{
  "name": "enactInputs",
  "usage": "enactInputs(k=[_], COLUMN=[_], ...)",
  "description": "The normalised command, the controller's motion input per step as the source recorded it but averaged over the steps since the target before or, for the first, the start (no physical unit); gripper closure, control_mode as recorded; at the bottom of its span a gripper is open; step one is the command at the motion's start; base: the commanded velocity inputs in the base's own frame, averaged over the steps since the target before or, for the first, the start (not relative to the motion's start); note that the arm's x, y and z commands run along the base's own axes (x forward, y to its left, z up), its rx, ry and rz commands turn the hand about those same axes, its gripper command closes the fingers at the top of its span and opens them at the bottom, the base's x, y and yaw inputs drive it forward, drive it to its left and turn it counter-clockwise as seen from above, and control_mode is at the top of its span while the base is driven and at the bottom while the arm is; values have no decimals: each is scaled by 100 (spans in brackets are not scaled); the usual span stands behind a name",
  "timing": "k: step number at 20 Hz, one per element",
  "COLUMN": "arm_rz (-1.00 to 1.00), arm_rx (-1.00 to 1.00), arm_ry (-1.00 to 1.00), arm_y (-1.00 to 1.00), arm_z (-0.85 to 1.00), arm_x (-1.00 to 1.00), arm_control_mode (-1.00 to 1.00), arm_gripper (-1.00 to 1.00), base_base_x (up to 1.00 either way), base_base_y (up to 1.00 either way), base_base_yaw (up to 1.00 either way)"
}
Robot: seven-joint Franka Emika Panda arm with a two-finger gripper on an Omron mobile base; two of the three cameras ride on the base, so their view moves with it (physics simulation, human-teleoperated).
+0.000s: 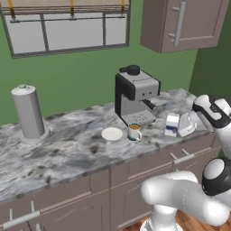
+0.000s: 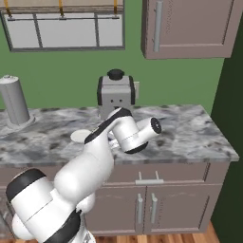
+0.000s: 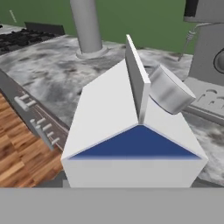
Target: Take a sugar cube from the saucer and place it inside the coffee. Then, grab milk from the fridge and place it next to the coffee on the counter to sweeten the coffee.
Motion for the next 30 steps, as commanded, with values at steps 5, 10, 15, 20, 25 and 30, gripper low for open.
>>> enactInputs(k=[5,10,15,20,25,30], arm_rz=[0,0,4,0,-2,-4], arm_rx=[0,0,0,0,0,0], arm_ry=[0,0,0,0,0,0], arm_y=[0,-11,-18,-1,0,2], arm_z=[-27,-25,-22,-11,-19,-29], arm_x=[36,33,14,13,19,13], arm_control_mode=[-100,-100,-100,-100,-100,-100], arm_gripper=[100,100,100,100,100,100], base_base_x=[0,0,0,0,0,0], base_base_y=[0,0,0,0,0,0], base_base_yaw=[0,0,0,0,0,0])
